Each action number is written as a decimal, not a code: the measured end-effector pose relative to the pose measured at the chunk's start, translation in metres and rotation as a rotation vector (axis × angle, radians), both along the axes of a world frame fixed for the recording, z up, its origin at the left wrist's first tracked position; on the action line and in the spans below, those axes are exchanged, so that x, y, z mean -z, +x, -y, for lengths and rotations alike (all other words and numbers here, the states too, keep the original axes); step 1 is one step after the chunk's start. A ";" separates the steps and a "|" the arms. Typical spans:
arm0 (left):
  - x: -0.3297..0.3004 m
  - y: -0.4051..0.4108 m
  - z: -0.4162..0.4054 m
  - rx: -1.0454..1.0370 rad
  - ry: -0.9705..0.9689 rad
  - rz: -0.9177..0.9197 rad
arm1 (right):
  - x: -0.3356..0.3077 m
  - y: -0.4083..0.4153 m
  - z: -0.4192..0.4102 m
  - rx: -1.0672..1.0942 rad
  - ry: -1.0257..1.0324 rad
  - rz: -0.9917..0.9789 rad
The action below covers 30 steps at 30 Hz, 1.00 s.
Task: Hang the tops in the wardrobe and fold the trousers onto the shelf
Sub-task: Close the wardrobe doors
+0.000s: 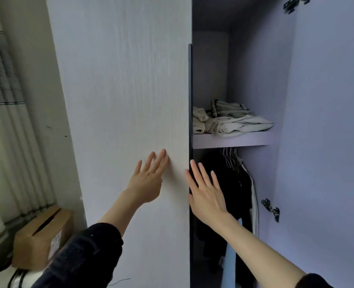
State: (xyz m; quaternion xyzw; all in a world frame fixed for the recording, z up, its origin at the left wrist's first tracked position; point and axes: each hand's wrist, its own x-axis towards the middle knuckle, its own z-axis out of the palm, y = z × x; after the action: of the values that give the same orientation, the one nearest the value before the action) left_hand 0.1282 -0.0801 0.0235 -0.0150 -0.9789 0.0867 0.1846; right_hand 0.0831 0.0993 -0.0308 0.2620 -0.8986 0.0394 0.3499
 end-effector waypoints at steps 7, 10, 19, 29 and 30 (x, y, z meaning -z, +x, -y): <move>0.013 -0.057 -0.001 -0.088 0.013 -0.087 | -0.003 -0.069 0.001 -0.129 0.000 0.055; 0.018 -0.070 0.004 -0.107 0.010 -0.099 | -0.008 -0.086 0.002 -0.184 0.024 0.106; 0.025 -0.082 0.014 -0.193 0.045 0.112 | -0.031 -0.104 0.000 -0.162 0.209 0.414; 0.057 -0.022 -0.046 0.138 0.280 0.034 | 0.005 0.009 -0.102 0.014 0.016 0.500; 0.061 -0.016 -0.054 0.171 0.320 0.001 | 0.005 0.016 -0.115 0.032 -0.010 0.489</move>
State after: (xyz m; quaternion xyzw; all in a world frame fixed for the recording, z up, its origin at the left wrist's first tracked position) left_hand 0.1122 -0.0259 -0.0374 -0.0685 -0.9754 -0.0861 0.1908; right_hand 0.0993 0.2141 -0.0361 0.2287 -0.9603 0.1006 0.1239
